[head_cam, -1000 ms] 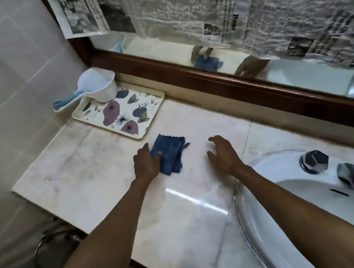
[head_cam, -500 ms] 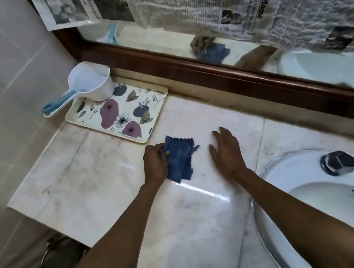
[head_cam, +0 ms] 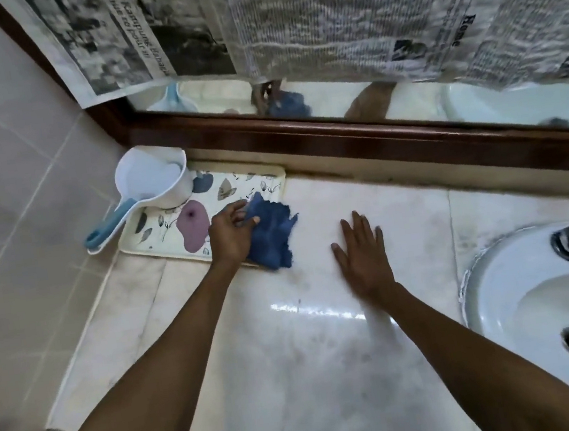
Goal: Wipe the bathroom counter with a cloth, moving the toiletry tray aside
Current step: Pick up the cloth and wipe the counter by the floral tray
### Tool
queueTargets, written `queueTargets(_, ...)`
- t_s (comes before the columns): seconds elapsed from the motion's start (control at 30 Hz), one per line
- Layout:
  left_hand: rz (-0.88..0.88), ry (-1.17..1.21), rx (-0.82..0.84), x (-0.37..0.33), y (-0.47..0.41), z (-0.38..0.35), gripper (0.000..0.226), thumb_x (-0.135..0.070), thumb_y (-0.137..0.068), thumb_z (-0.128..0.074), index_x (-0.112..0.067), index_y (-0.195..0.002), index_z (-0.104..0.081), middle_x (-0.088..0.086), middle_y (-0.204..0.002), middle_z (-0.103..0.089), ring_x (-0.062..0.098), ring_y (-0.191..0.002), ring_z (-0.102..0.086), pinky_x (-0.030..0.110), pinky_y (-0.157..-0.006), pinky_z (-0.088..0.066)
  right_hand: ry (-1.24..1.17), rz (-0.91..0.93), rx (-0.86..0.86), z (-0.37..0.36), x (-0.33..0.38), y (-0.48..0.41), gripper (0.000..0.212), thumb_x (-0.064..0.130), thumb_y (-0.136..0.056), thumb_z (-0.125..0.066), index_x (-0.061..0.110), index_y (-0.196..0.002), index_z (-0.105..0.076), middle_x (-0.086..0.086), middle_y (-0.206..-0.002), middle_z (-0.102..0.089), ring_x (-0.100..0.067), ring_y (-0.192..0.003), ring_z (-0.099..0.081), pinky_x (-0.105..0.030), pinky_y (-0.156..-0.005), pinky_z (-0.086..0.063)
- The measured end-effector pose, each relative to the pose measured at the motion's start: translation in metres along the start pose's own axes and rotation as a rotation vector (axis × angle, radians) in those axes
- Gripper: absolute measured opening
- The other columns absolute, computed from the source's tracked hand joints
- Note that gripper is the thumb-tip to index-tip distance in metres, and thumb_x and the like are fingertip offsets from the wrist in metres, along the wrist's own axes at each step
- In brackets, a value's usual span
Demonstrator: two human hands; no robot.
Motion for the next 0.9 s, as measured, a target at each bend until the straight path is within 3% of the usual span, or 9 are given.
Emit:
queueTargets(0.07,0.017,-0.010,-0.019,0.015,-0.020,0.009,0.041,0.000,-0.088,-0.071,-0.001,-0.128,-0.061,0.005,-0.095,-0.061,0.001,-0.073,-0.053,0.007,-0.065,-0.049,0.028,-0.039,-0.017,-0.007,0.003,0.001,0.066,0.051,-0.103,-0.020,0.015,-0.157,-0.013,-0.008,-0.167,0.000,-0.021,-0.154,0.005,-0.047,-0.124,0.003)
queueTargets(0.13,-0.004,-0.095,-0.018,0.030,-0.036,0.014,0.042,-0.007,-0.090,-0.069,-0.005,-0.131,-0.060,-0.008,-0.091,-0.059,0.000,-0.075,-0.053,0.012,-0.068,-0.048,0.063,-0.058,-0.037,-0.009,0.005,0.002,0.067,0.053,-0.102,-0.019,0.015,-0.157,-0.012,-0.007,-0.167,0.002,-0.020,-0.154,0.006,-0.048,-0.124,0.002)
queueTargets(0.23,0.009,-0.186,-0.049,0.043,-0.042,0.018,0.045,-0.005,-0.094,-0.063,-0.003,-0.137,-0.055,0.007,-0.100,-0.060,0.019,-0.090,-0.056,0.019,-0.074,-0.053,0.086,-0.076,-0.068,-0.009,0.005,0.002,0.067,0.055,-0.102,-0.021,0.017,-0.157,-0.015,-0.004,-0.167,0.000,-0.018,-0.154,0.005,-0.047,-0.124,-0.001)
queueTargets(0.33,-0.300,-0.503,-0.054,0.042,-0.036,0.016,0.054,-0.021,-0.090,-0.068,-0.010,-0.140,-0.052,0.014,-0.132,-0.059,0.032,-0.118,-0.054,0.042,-0.103,-0.044,0.097,-0.087,-0.077,-0.008,0.006,0.003,0.067,0.056,-0.102,-0.021,0.018,-0.157,-0.016,-0.003,-0.167,0.000,-0.017,-0.154,0.005,-0.047,-0.125,-0.002)
queueTargets(0.43,-0.550,-0.678,0.123,0.047,-0.022,-0.001,0.047,-0.031,-0.096,-0.047,-0.011,-0.138,-0.054,0.015,-0.145,-0.052,0.035,-0.126,-0.052,0.047,-0.099,-0.047,0.105,-0.084,-0.064,-0.007,0.008,0.002,0.067,0.056,-0.102,-0.021,0.018,-0.157,-0.014,-0.002,-0.167,0.002,-0.016,-0.154,0.007,-0.047,-0.124,-0.002)
queueTargets(0.5,-0.547,-0.734,0.215,0.054,-0.016,-0.010,0.052,-0.037,-0.098,-0.035,-0.011,-0.139,-0.055,0.014,-0.148,-0.050,0.035,-0.131,-0.051,0.049,-0.099,-0.048,0.109,-0.089,-0.039,-0.008,0.007,0.001,0.068,0.056,-0.101,-0.020,0.018,-0.157,-0.013,-0.003,-0.167,0.003,-0.016,-0.154,0.007,-0.047,-0.124,-0.001)
queueTargets(0.7,-0.424,-0.561,0.154,0.034,0.000,0.002,0.042,-0.022,-0.099,-0.051,-0.012,-0.139,-0.054,0.010,-0.143,-0.055,0.031,-0.128,-0.054,0.044,-0.103,-0.041,0.081,-0.130,0.118,-0.003,0.007,-0.006,0.069,0.052,-0.102,-0.028,0.014,-0.157,-0.014,-0.007,-0.167,0.003,-0.022,-0.154,0.002,-0.050,-0.123,-0.005)
queueTargets(0.8,-0.365,-0.304,0.152,0.017,0.029,0.016,0.044,-0.019,-0.101,-0.051,-0.015,-0.144,-0.049,0.006,-0.144,-0.055,0.023,-0.122,-0.057,0.035,-0.102,-0.046,0.028,-0.098,0.176,0.012,0.008,0.000,0.063,0.050,-0.098,-0.034,0.010,-0.147,-0.034,-0.014,-0.162,-0.020,-0.031,-0.148,-0.024,-0.048,-0.115,-0.028)
queueTargets(0.9,-0.331,-0.147,0.117,0.002,0.079,0.034,0.043,-0.023,-0.101,-0.055,-0.022,-0.144,-0.049,-0.002,-0.134,-0.061,0.014,-0.098,-0.064,0.028,-0.086,-0.051,-0.119,-0.072,0.174,0.031,0.007,0.032,0.052,0.047,-0.097,-0.041,0.013,-0.136,-0.048,-0.006,-0.144,-0.049,-0.028,-0.131,-0.049,-0.038,-0.102,-0.041)
Point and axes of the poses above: each hand's wrist, its own y-axis away from the middle knuckle, its own z-axis out of the back of the hand, x = y × z, the point moved 6 cm from there along -y, towards the middle knuckle
